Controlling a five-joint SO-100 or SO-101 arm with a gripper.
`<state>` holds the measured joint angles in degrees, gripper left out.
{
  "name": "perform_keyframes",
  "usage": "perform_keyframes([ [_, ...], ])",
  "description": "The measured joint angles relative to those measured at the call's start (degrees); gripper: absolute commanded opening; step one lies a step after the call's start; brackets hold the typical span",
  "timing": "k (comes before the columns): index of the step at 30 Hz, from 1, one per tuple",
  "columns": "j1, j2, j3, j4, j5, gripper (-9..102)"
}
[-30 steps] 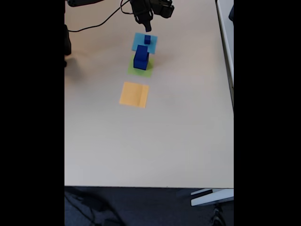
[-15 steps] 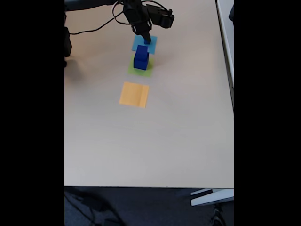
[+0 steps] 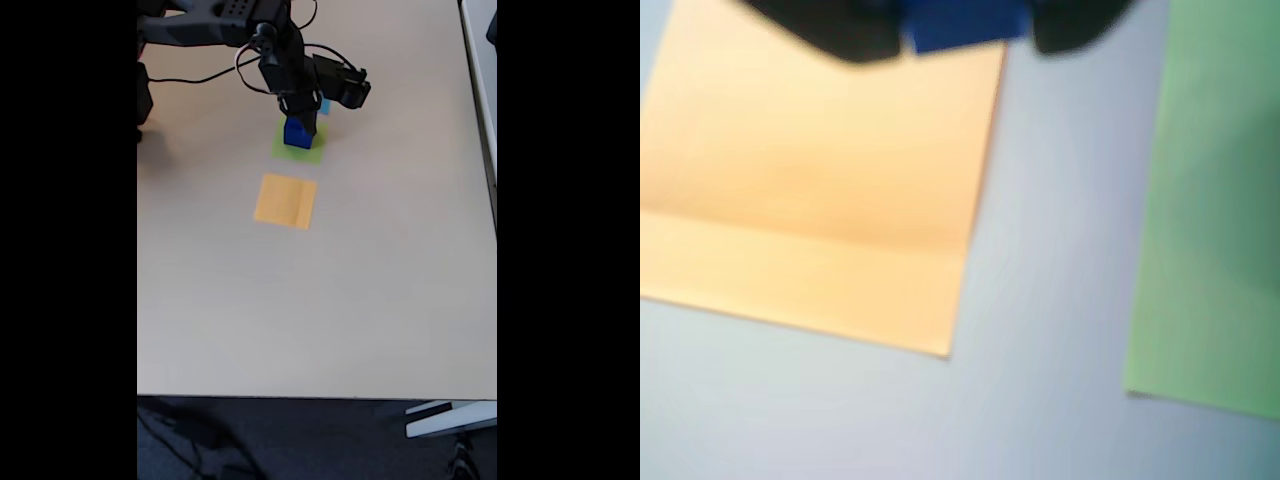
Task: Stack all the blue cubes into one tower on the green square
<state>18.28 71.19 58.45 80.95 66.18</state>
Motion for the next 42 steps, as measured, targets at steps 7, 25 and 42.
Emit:
perform_keyframes([
  [7,2.1,-5.6,-1.7,-1.5,-1.2,0],
  [25,5.7,-17.4,-5.4,-3.3,-3.3,0],
  [42,9.4,-18.3,-4.5,-2.6,-5.3,0],
])
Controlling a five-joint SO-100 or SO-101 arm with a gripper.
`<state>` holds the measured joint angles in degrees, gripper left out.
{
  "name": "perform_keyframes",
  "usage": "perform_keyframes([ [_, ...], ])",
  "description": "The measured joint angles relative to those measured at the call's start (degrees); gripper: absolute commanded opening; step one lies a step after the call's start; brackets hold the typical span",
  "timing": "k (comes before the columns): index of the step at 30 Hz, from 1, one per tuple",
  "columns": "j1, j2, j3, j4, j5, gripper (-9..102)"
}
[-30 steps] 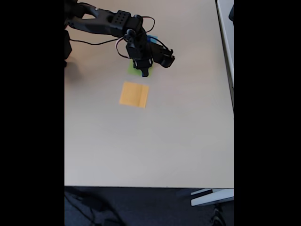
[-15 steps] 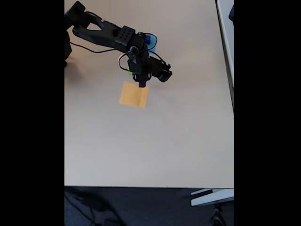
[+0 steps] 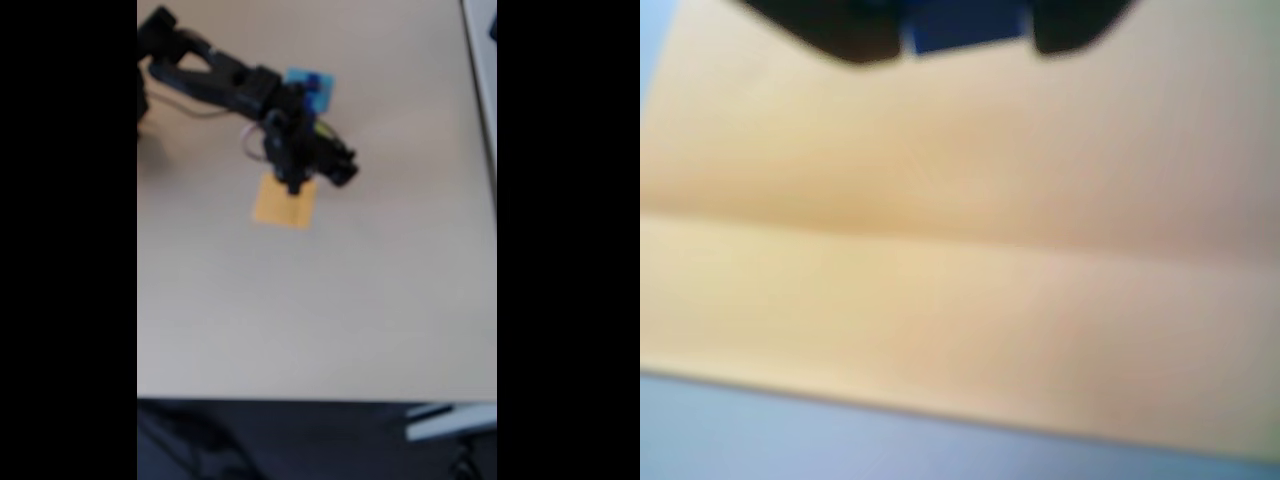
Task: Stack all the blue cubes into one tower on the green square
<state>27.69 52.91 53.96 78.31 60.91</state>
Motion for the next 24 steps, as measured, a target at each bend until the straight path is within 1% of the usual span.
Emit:
perform_keyframes([
  [10,-0.1,0.0,2.5,-1.0,1.0,0],
  [14,-0.1,-1.0,2.5,-1.8,1.1,3],
  [24,-0.1,-1.4,2.5,-1.9,1.1,4],
])
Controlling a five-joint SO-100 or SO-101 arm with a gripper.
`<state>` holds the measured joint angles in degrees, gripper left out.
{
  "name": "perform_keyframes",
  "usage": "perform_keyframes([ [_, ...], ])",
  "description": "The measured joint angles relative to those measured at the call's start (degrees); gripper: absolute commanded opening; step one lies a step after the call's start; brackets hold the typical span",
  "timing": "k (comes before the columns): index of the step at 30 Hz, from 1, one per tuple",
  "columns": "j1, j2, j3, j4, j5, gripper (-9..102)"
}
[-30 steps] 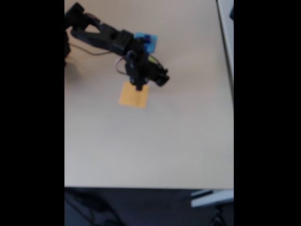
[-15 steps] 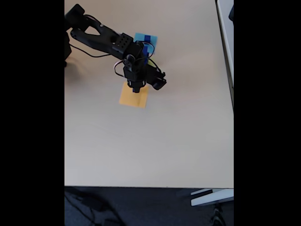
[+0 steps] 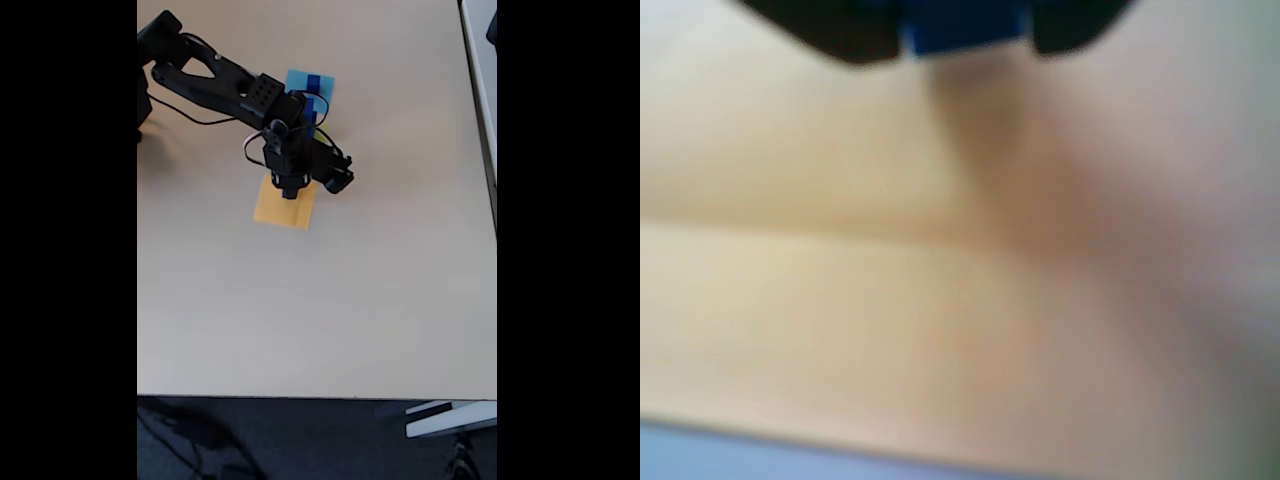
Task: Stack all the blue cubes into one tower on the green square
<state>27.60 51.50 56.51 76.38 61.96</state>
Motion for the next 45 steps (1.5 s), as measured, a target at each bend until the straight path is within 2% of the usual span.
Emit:
perform_keyframes([
  [8,-0.4,0.0,0.0,-0.2,0.5,14],
  [14,-0.7,0.0,0.0,-1.0,0.5,30],
  [21,-2.5,0.0,0.0,-4.1,0.0,35],
  [29,-6.8,6.4,0.0,-5.7,1.0,48],
  [36,-11.1,17.1,0.0,-5.9,1.5,53],
  [40,-14.8,21.3,-0.6,-9.1,2.4,53],
  [45,-22.6,21.7,-9.7,-12.6,4.5,54],
])
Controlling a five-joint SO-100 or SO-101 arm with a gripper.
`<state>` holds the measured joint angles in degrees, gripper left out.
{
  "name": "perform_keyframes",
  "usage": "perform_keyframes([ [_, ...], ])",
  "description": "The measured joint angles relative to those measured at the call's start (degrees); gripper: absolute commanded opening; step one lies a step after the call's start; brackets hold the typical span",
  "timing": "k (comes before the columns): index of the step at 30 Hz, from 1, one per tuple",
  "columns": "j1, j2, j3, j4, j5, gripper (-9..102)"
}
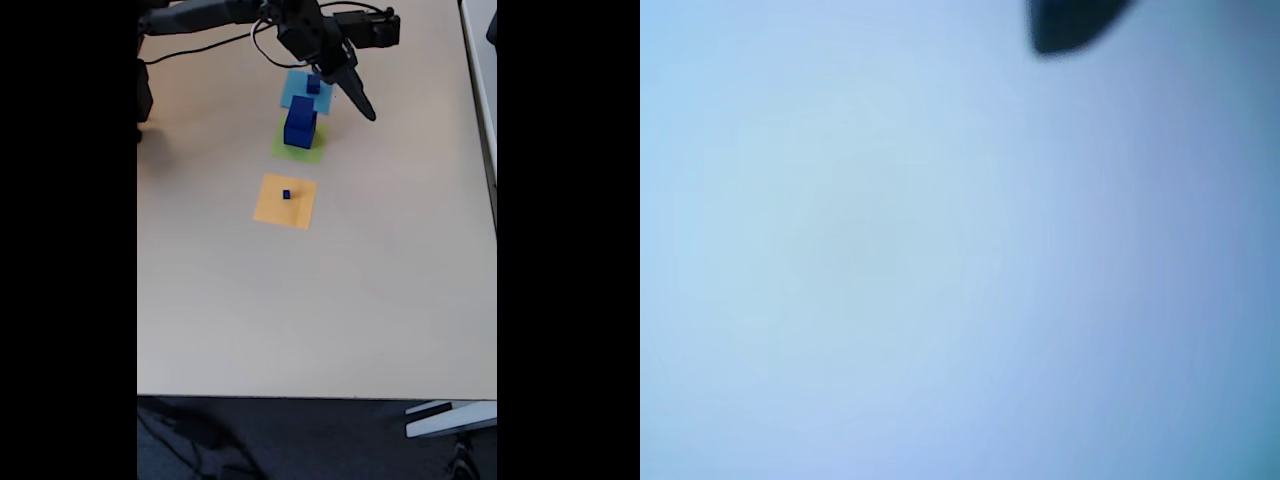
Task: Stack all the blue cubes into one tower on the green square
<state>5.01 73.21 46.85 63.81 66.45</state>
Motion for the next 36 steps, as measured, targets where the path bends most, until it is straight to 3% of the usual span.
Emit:
perform_keyframes([
  [9,-14.7,-14.9,-23.5,-0.2,6.1,51],
  [17,-23.7,-21.9,-26.9,0.4,23.7,51],
  [26,-24.2,-25.4,-25.3,10.7,35.3,49],
  [36,-21.0,-37.4,-33.2,20.1,32.3,47],
])
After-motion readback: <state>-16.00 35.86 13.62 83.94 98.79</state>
